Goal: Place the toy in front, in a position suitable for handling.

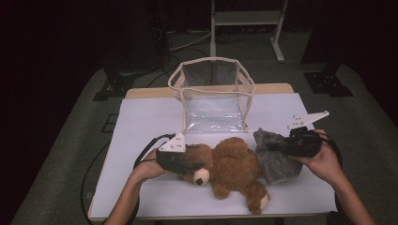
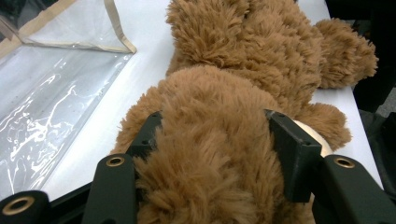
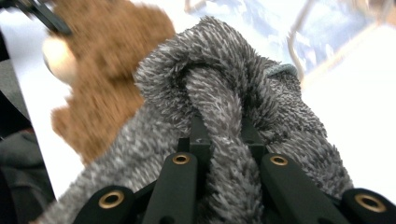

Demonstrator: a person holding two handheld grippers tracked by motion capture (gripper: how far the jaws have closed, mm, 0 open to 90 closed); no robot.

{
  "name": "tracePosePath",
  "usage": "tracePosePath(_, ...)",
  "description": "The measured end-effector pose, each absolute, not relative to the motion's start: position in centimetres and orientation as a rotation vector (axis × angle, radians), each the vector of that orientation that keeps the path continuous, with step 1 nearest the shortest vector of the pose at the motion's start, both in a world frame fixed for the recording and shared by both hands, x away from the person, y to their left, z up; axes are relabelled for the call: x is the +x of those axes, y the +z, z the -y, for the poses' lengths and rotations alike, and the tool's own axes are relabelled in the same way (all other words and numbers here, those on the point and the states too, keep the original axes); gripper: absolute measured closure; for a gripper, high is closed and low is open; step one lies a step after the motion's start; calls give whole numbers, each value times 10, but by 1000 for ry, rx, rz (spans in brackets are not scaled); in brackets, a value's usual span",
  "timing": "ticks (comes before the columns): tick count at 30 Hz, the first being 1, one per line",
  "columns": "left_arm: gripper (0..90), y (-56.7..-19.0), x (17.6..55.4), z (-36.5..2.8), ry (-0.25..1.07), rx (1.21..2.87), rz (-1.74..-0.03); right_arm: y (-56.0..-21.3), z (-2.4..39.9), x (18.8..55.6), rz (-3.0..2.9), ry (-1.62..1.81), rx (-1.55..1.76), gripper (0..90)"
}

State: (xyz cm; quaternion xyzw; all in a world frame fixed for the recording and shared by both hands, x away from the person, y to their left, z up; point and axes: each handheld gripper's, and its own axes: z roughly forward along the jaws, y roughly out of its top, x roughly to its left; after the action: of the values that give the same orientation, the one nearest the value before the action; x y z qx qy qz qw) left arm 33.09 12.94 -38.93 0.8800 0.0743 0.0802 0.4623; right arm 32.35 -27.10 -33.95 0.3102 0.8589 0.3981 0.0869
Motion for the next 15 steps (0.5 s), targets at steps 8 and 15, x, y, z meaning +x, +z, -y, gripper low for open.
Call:
tracePosePath(8,451,-390,328,-132,202,2168,-169,-357,213,340,-2694,1142,777,802)
tracePosePath(15,452,-388,327,-131,207,2186,-149,-343,219,341,-2689,1275,814,803)
